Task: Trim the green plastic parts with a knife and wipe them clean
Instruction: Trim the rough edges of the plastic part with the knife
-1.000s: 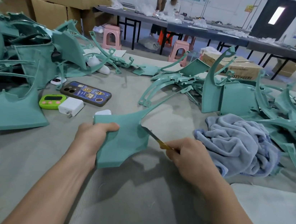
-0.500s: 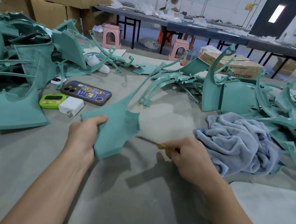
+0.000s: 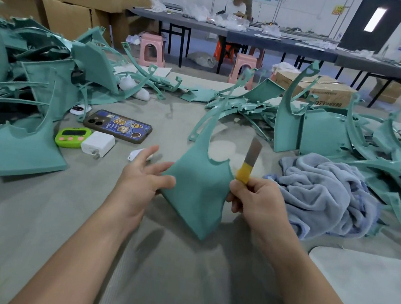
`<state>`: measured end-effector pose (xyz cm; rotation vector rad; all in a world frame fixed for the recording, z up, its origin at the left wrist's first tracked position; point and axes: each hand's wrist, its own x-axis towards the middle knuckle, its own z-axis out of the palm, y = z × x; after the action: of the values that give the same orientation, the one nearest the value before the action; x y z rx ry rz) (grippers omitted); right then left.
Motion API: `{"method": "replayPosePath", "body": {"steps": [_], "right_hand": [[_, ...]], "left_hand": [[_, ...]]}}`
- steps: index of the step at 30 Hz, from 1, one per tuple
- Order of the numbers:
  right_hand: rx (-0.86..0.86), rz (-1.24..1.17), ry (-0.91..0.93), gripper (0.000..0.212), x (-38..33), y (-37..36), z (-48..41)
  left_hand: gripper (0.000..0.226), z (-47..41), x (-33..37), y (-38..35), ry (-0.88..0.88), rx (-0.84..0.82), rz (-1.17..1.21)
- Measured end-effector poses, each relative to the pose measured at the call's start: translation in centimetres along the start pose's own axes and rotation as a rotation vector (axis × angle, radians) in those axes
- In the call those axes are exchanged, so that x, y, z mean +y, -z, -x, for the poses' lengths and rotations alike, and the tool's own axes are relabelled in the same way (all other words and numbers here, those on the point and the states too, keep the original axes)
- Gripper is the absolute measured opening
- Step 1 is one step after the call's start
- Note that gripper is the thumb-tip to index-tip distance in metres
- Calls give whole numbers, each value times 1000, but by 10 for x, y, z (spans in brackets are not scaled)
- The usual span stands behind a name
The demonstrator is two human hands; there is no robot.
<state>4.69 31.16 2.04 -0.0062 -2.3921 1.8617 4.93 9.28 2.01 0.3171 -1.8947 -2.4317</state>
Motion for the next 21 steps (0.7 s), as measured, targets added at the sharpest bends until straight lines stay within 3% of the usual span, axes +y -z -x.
{"method": "replayPosePath", "body": {"steps": [2, 6, 9, 12, 17, 21], "right_hand": [[-59, 121, 113, 36, -3, 7, 0], [-249, 19, 172, 29, -10, 7, 5], [-102, -152, 34, 26, -8, 4, 5], [-23, -170, -106, 26, -4, 6, 3], [-92, -67, -124, 20, -4, -7, 8], [-120, -46, -111, 37, -12, -10, 17]], "left_hand": [[55, 0, 1, 2, -68, -5, -100], [30, 4, 5, 4, 11, -219, -72], [12, 0, 2, 3, -29, -50, -102], [14, -5, 1, 4, -123, 97, -10], [21, -8, 0, 9, -130, -11, 26], [31, -10, 1, 15, -133, 50, 68]]}}
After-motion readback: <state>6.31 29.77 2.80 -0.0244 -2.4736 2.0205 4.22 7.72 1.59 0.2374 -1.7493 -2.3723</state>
